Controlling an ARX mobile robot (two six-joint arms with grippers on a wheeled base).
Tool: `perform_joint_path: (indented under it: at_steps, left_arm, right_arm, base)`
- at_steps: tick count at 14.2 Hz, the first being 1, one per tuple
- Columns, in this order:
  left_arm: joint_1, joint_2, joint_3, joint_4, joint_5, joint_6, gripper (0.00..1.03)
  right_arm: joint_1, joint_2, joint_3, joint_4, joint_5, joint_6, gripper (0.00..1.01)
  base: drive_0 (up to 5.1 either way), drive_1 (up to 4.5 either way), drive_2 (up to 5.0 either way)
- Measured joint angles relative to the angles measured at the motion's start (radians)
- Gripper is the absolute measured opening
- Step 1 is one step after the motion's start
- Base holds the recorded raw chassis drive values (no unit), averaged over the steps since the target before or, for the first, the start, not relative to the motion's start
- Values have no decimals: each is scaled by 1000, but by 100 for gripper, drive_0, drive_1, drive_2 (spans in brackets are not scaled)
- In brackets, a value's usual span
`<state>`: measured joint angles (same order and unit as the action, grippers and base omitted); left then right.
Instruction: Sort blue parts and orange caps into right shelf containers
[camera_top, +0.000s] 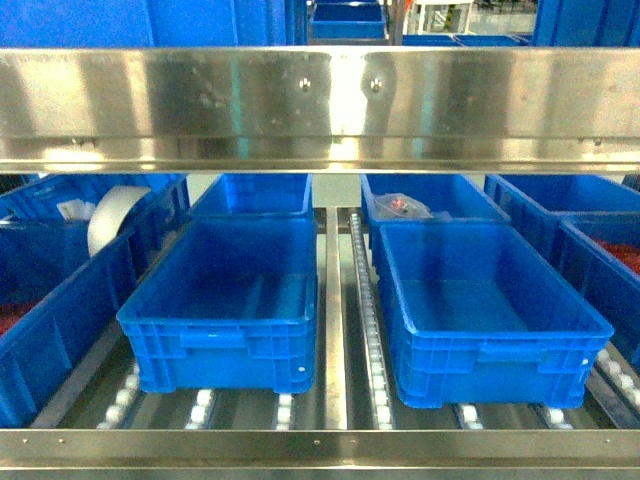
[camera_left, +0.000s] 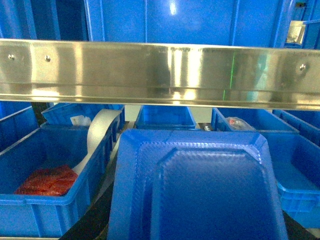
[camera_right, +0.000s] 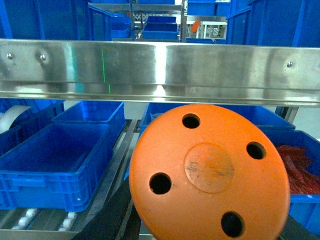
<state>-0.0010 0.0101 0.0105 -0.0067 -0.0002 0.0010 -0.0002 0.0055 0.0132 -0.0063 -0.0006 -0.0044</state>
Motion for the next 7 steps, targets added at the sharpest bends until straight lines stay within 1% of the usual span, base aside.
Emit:
perform_joint_path:
  at_steps: [7]
  left_arm:
    - [0, 0, 0, 0, 0, 0, 43]
  right_arm:
    - [0, 0, 0, 1, 0, 3, 43]
  base:
    - [0, 0, 0]
